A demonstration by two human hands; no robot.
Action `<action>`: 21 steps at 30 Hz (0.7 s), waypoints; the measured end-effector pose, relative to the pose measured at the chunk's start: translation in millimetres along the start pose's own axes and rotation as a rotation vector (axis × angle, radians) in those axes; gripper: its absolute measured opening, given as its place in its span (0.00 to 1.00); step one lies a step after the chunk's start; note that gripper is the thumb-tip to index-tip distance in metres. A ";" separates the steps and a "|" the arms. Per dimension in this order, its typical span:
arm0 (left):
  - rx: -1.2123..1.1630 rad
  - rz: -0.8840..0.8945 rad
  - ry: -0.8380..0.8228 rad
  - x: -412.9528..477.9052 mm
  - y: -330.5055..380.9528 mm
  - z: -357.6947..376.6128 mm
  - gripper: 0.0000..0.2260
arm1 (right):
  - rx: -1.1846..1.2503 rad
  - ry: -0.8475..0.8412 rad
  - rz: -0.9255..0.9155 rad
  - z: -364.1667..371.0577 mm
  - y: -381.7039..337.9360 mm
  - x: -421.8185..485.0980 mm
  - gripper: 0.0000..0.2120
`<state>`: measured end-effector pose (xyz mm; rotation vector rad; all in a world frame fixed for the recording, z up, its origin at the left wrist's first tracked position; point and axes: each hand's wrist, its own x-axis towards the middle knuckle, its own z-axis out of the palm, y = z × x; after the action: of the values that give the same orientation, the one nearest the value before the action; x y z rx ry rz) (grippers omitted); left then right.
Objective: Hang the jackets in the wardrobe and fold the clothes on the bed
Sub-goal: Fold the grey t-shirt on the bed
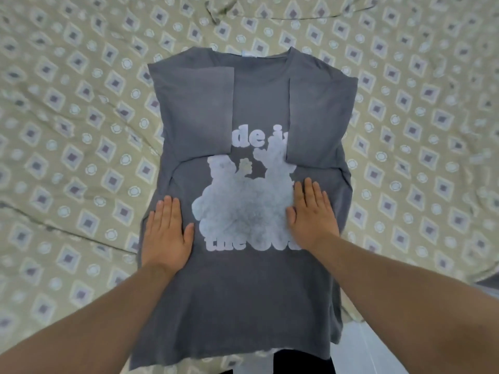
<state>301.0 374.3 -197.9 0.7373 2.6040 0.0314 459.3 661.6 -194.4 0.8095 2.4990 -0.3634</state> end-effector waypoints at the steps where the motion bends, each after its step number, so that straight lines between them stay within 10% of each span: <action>1: -0.015 -0.016 0.007 -7.3 -1.9 -1.3 0.34 | 0.020 -0.019 -0.012 0.3 4.6 -9.6 0.31; 7: -0.301 -0.620 0.200 -49.8 -18.7 -9.0 0.26 | 0.298 0.129 0.275 9.4 15.1 -81.5 0.26; 11: -0.523 -0.604 -0.038 -96.9 -42.7 3.6 0.14 | 0.738 0.113 0.675 27.1 12.5 -140.3 0.13; 16: -0.728 -0.620 -0.322 -152.1 -56.9 25.9 0.10 | 0.984 -0.257 0.792 44.9 7.3 -187.4 0.08; 21: -0.982 -0.915 -0.221 -147.5 -74.1 14.4 0.05 | 1.441 -0.440 0.817 0.4 33.9 -189.1 0.12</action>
<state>383.1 234.9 -162.1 -0.7302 2.0739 0.8053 613.6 598.0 -99.4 1.8253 1.0099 -1.7881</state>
